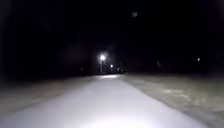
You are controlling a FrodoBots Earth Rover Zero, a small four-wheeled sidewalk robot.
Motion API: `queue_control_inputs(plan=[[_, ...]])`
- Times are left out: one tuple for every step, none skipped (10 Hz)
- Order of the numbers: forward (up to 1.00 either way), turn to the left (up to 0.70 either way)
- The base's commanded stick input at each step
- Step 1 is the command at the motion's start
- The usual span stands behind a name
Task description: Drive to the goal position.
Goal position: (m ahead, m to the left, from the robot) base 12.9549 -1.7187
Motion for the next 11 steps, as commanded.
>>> queue_control_inputs(plan=[[0.7,0.01],[0.7,0.09],[0.7,0.14],[0.7,0.14],[0.7,0.03],[0.7,0.0],[0.7,0.0],[0.7,0.0],[0.7,0.0],[0.7,0.0],[0.7,0.0]])
